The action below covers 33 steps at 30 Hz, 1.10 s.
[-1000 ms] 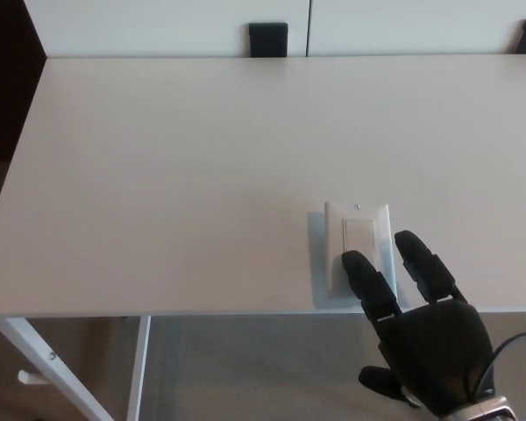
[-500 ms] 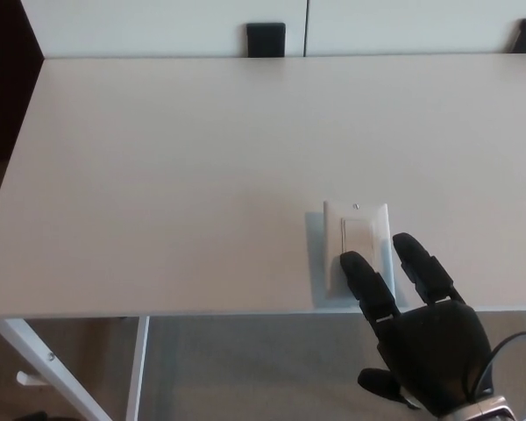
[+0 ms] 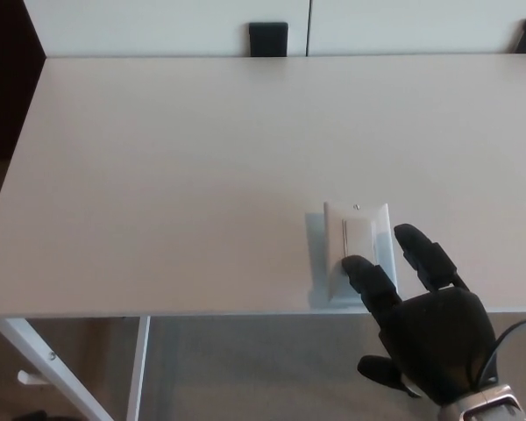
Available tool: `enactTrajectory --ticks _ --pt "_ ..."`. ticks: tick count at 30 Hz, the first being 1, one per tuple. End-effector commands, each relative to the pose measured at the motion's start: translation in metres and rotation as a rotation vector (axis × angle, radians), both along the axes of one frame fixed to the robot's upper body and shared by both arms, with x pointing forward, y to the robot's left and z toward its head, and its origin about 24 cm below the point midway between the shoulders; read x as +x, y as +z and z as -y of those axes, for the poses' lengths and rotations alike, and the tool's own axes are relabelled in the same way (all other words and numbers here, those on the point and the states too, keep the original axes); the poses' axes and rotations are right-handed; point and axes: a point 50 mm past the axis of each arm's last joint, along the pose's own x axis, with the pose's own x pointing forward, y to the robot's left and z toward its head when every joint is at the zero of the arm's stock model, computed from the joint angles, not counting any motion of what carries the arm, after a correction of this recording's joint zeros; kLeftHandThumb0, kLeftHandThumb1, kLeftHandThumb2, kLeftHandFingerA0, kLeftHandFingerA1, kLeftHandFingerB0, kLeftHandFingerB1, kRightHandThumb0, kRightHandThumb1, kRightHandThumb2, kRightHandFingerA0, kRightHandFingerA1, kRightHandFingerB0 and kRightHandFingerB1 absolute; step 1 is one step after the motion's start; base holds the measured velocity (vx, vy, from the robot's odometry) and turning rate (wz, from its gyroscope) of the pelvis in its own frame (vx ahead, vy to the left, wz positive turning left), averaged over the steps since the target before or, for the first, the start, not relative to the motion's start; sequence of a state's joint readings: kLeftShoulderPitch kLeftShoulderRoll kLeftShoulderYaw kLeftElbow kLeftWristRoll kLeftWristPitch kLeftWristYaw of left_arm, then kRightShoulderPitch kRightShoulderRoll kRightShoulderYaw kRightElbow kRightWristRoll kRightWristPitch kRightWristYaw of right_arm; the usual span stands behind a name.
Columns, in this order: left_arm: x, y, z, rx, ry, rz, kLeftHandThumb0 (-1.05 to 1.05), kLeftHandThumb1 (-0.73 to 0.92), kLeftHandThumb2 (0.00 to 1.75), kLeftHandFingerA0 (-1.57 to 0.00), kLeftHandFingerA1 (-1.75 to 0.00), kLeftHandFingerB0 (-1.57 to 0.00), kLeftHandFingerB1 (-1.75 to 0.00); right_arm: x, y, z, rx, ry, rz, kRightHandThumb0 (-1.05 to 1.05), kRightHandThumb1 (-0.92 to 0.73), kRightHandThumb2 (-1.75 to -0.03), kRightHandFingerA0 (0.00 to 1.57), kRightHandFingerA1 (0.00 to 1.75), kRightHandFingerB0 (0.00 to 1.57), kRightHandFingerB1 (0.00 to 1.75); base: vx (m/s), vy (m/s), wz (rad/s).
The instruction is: The robot walk towards a table in front and then clicks the light switch button using the right hand's index finger
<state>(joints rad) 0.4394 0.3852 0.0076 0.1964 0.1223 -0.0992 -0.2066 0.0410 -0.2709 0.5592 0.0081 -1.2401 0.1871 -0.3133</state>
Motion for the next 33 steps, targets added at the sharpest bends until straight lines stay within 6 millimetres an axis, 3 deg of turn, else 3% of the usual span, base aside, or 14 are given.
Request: enactTrajectory --ticks 1,5,6,7,8,9,10,11,12,13,14,16,24,33 --pt "0.000 0.001 -0.003 0.017 -0.009 -0.009 -0.18 0.58 0.57 -0.63 -0.44 -0.50 -0.40 -0.001 -0.002 0.003 -0.004 -0.010 -0.061 -0.81 -0.53 -0.94 0.01 0.17 0.51 0.53 0.00 0.000 0.00" --pt "-0.002 0.000 -0.003 0.017 -0.011 -0.014 -0.18 0.57 0.57 -0.63 -0.44 -0.50 -0.40 -0.002 -0.002 0.004 -0.001 -0.008 -0.055 -0.89 -0.59 -0.95 0.03 0.11 0.34 0.46 0.00 0.000 0.00" --pt "-0.002 0.000 -0.003 0.018 -0.013 -0.012 -0.27 0.51 0.65 -0.60 -0.50 -0.47 -0.46 -0.002 -0.002 0.005 -0.003 -0.009 -0.052 -0.82 -0.70 -0.62 0.01 0.21 0.37 0.33 0.00 0.000 0.00" --pt "-0.001 0.000 -0.003 0.019 -0.017 -0.011 -0.29 0.51 0.66 -0.59 -0.50 -0.46 -0.46 -0.001 -0.002 0.005 -0.004 -0.011 -0.050 -0.81 -0.55 -0.95 0.00 0.14 0.16 0.42 0.00 0.000 0.00" --pt "-0.001 0.000 -0.003 0.020 -0.020 -0.012 -0.29 0.51 0.66 -0.59 -0.50 -0.46 -0.46 -0.001 -0.001 0.005 -0.006 -0.012 -0.049 -0.81 -0.55 -0.95 0.00 0.14 0.16 0.42 0.00 0.000 0.00" --pt "0.000 0.001 -0.003 0.027 -0.022 -0.014 -0.30 0.51 0.67 -0.59 -0.50 -0.47 -0.46 -0.001 0.001 0.005 -0.004 -0.015 -0.045 -0.83 -0.72 -0.62 0.00 0.11 0.21 0.28 0.00 0.000 0.00" --pt "0.000 0.001 -0.003 0.027 -0.021 -0.016 -0.29 0.51 0.67 -0.59 -0.50 -0.47 -0.46 -0.001 0.003 0.006 0.007 -0.015 -0.033 -0.83 -0.57 -0.95 0.00 0.10 0.15 0.34 0.00 0.000 0.00" --pt "0.000 0.001 -0.003 0.028 -0.023 -0.016 -0.29 0.51 0.67 -0.58 -0.50 -0.47 -0.46 -0.001 0.005 0.006 0.025 -0.014 -0.024 -0.84 -0.57 -0.95 0.00 0.09 0.11 0.31 0.00 0.000 0.00" --pt "0.000 0.000 -0.003 0.030 -0.021 -0.015 -0.28 0.51 0.66 -0.59 -0.49 -0.48 -0.46 -0.001 0.009 0.006 0.053 -0.015 -0.006 -0.79 -0.71 -0.65 0.00 0.00 0.13 0.26 0.00 0.000 0.00" --pt "0.001 0.000 -0.003 0.028 -0.016 -0.015 -0.28 0.51 0.66 -0.59 -0.49 -0.48 -0.46 -0.001 0.012 0.006 0.064 -0.017 0.009 -0.79 -0.71 -0.65 0.00 0.00 0.13 0.26 0.00 0.000 0.00" --pt "0.000 0.000 -0.002 0.017 -0.007 -0.018 -0.26 0.52 0.64 -0.59 -0.48 -0.48 -0.45 -0.002 0.019 0.008 0.080 -0.010 0.052 -0.94 -0.64 -0.98 0.00 0.00 0.09 0.21 0.00 0.000 0.00" --pt "-0.003 -0.001 -0.001 0.012 -0.009 -0.015 -0.27 0.51 0.66 -0.59 -0.50 -0.47 -0.45 -0.008 0.046 0.010 0.169 0.005 0.139 -0.94 -0.67 -0.97 0.00 0.00 0.07 0.14 0.00 0.000 0.00" --pt "-0.006 -0.004 -0.002 0.010 -0.007 -0.037 -0.29 0.50 0.66 -0.59 -0.50 -0.46 -0.46 -0.036 0.091 0.017 0.277 0.049 0.293 -0.95 -0.70 -0.98 0.00 0.00 0.04 0.08 0.00 0.000 0.00" --pt "-0.009 -0.005 -0.003 0.009 -0.008 -0.037 -0.28 0.51 0.65 -0.59 -0.50 -0.46 -0.46 -0.075 0.073 0.036 0.362 0.026 0.203 -0.93 -0.66 -0.96 0.00 0.00 0.10 0.16 0.00 0.000 0.00"
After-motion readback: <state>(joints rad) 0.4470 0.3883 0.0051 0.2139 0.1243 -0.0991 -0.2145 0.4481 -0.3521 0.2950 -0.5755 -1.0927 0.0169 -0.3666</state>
